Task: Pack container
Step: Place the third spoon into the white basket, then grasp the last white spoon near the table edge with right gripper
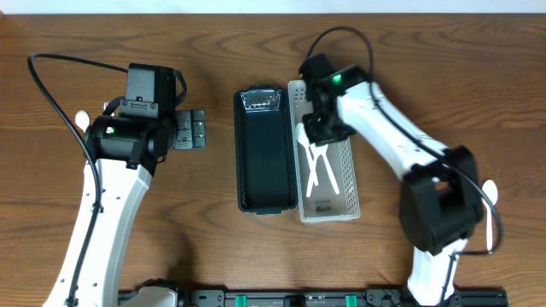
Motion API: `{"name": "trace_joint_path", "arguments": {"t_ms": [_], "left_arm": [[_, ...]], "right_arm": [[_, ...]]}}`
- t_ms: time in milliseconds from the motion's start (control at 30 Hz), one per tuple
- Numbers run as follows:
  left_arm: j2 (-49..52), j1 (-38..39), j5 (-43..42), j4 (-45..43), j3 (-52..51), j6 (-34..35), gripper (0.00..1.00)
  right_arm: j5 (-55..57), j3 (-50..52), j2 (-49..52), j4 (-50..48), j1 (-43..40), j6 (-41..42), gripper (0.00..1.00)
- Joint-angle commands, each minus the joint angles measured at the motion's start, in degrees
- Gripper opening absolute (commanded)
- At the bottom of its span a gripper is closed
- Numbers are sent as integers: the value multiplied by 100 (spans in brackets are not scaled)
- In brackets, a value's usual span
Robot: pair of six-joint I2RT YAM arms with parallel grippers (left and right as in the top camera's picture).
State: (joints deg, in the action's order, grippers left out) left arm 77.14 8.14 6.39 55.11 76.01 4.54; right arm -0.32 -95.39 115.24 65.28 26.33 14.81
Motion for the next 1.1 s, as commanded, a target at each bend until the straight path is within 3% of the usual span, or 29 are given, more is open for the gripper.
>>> {"name": "trace_joint_path", "arguments": {"t_ms": [0, 133, 267, 500, 733, 900, 1067], "left_arm": [[0, -20, 11, 9, 94, 68, 98], [0, -20, 11, 9, 94, 68, 98], [0, -20, 11, 9, 94, 68, 98], [0, -20, 11, 9, 94, 68, 98], [0, -20, 11, 4, 94, 68, 98], [2, -20, 11, 0, 94, 68, 98], [2, -20, 11, -13, 94, 68, 98]], "right_arm": [[487, -520, -979, 144, -474, -234, 38], [715, -603, -1928, 234, -1279, -382, 76], [717, -601, -2562, 807, -2238, -439, 87], [651, -437, -3075, 2175, -3195, -111, 91], [695, 774, -4135, 2741, -3939, 70, 93], [723, 1980, -4756, 2114, -5274, 76, 96], [603, 2822, -4715, 1062, -6076, -566, 99]]}}
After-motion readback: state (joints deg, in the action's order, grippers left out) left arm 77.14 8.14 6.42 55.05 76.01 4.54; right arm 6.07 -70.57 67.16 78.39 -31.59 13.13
